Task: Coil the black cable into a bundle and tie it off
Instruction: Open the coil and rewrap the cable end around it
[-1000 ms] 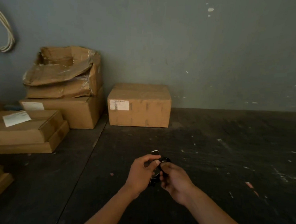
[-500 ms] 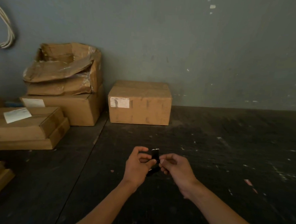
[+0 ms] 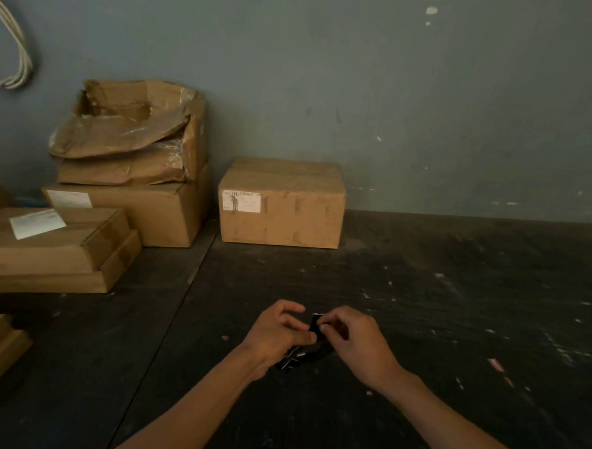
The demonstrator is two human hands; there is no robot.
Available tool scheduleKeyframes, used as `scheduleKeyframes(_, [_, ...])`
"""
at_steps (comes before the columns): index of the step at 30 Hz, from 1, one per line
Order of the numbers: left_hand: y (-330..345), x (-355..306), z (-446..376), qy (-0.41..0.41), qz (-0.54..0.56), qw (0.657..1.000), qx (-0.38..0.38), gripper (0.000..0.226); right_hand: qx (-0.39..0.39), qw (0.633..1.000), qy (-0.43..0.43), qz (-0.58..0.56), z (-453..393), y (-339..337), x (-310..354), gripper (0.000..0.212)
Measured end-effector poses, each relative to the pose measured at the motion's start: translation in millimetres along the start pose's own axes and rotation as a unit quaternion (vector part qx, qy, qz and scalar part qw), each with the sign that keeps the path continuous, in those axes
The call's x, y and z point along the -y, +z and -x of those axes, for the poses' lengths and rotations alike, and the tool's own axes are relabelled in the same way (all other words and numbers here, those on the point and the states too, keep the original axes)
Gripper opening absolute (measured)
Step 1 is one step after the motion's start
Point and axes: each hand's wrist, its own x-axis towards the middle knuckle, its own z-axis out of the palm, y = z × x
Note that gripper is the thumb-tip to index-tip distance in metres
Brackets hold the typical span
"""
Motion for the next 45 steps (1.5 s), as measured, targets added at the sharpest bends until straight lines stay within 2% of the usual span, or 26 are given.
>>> scheduleKeyframes(4, [-3,-3,2,-0.006,-0.025,0.999,0.034,0.055,-0.004,0.999,-0.020,0.028,2,5,-6,0.011])
scheduleKeyframes(8, [-6,-5,4,-0.010,-0.043,0.997,0.060,0.054,0.027,0.999,0.026,-0.005,2,6,-3,0.016])
scheduleKeyframes(16, [-7,-11,5,-0.012,-0.050,0.997,0.062,0.050,0.012,0.998,0.039,-0.040,1,6,5,0.014])
scheduleKeyframes(21, [-8,-15,4,-0.013,-0.059,0.996,0.062,0.051,0.011,0.997,0.050,-0.051,0,1,8,0.041])
scheduleKeyframes(25, [-7,-18,0,-0.007,-0.065,0.996,0.066,0.053,0.008,0.996,0.087,-0.029,-5,3,5,0.023])
scheduleKeyframes(28, [-4,-21,-1,0.007,-0.057,0.997,0.059,0.051,-0.018,0.994,0.104,-0.041,-6,4,6,0.016])
scheduleKeyframes(36, [3,-12,-4,0.045,0.026,0.998,0.034,0.037,-0.118,0.981,0.129,-0.080,-14,1,-1,0.021])
scheduleKeyframes(42, [4,6,0,0.000,0.059,0.996,0.063,0.034,-0.178,0.940,0.190,-0.221,-20,-13,-6,0.022])
scheduleKeyframes(45, [1,9,-4,0.016,0.085,0.996,0.033,0.039,-0.187,0.924,0.200,-0.267,-23,-16,-12,0.024])
